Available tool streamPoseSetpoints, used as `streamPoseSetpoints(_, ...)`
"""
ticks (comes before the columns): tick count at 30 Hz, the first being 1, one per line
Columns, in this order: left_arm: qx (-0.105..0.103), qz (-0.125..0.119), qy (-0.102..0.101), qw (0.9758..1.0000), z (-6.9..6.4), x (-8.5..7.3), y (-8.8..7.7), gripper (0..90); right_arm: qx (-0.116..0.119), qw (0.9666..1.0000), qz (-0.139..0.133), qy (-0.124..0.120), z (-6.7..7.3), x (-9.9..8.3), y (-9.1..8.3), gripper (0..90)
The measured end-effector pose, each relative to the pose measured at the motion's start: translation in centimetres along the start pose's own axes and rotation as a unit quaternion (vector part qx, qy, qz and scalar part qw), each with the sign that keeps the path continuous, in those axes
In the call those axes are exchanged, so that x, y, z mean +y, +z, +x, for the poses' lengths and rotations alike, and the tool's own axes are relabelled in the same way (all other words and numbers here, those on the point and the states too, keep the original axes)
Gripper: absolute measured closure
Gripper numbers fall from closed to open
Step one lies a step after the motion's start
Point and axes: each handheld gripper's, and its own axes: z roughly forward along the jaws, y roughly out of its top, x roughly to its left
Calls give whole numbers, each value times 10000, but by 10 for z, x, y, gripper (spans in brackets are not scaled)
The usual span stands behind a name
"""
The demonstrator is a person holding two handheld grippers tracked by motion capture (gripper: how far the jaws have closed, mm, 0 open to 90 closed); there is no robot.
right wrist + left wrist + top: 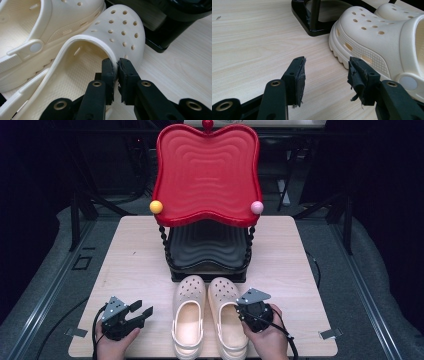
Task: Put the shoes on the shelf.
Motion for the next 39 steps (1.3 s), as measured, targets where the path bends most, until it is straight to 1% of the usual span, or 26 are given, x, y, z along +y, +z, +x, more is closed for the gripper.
streamPoseSetpoints(3, -28, 28, 57, 10000, -2, 0, 1, 481, 28, 10000, -27, 1, 3, 1, 5, 825)
streamPoseSetpoints(4, -35, 18, 72, 10000, -3, 0, 1, 481, -18, 10000, -54, 0, 4, 1, 6, 825)
streamPoseSetpoints(8, -72, 51, 151, 9998, -6, 0, 3, 481, -8, 9998, -137, 108, 3, 1, 8, 823)
streamPoseSetpoints(10, -80, 37, 163, 9998, -7, 0, 3, 481, -6, 9995, -211, 220, 2, 1, 10, 822)
streamPoseSetpoints(13, -107, 48, 160, 9998, -9, 0, 4, 482, 91, 9992, -262, 280, 2, 2, 11, 815)
streamPoseSetpoints(15, -124, 40, 190, 9997, -10, 0, 4, 481, 209, 9987, -319, 345, 3, 2, 13, 808)
streamPoseSetpoints(17, -141, 50, 196, 9997, -11, 1, 5, 482, 184, 9989, -320, 282, 4, 2, 14, 798)
streamPoseSetpoints(18, -150, 56, 211, 9996, -12, 1, 5, 482, 185, 9990, -312, 266, 4, 2, 13, 785)
streamPoseSetpoints(20, -169, 35, 220, 9996, -12, 1, 5, 482, 301, 9981, -464, 283, 2, 0, 12, 738)
streamPoseSetpoints(21, -165, 45, 231, 9996, -13, 1, 5, 483, 341, 9974, -527, 343, 1, -2, 10, 713)
streamPoseSetpoints(24, -132, 67, 284, 9995, -15, 2, 5, 498, 326, 9967, -677, 297, -3, -6, 3, 661)
streamPoseSetpoints(25, -128, 67, 285, 9995, -17, 3, 5, 499, 345, 9961, -751, 319, -4, -7, 1, 643)
streamPoseSetpoints(27, -192, 59, 314, 9993, -19, 4, 5, 499, 452, 9942, -923, 312, -7, -10, -2, 634)
streamPoseSetpoints(29, -227, 62, 361, 9991, -22, 5, 5, 494, 461, 9934, -983, 358, -9, -12, -2, 617)
streamPoseSetpoints(31, -285, 63, 396, 9988, -26, 7, 5, 489, 562, 9914, -1092, 454, -12, -15, -3, 605)
streamPoseSetpoints(32, -288, 57, 414, 9987, -28, 8, 5, 485, 570, 9908, -1127, 493, -13, -16, -3, 598)
streamPoseSetpoints(33, -316, 69, 413, 9986, -30, 10, 5, 476, 568, 9895, -1202, 570, -15, -17, -3, 594)
streamPoseSetpoints(34, -319, 62, 385, 9987, -32, 11, 5, 472, 617, 9878, -1255, 679, -17, -18, -3, 594)
streamPoseSetpoints(35, -311, 62, 364, 9988, -34, 12, 6, 469, 722, 9859, -1293, 774, -19, -19, -2, 597)
streamPoseSetpoints(37, -387, 25, 333, 9987, -38, 14, 6, 464, 852, 9822, -1357, 983, -23, -21, -1, 587)
streamPoseSetpoints(38, -413, 18, 354, 9985, -40, 16, 5, 462, 880, 9810, -1384, 1031, -24, -22, 0, 580)
streamPoseSetpoints(39, -454, -26, 368, 9983, -43, 17, 5, 450, 936, 9808, -1364, 1029, -25, -23, 1, 571)
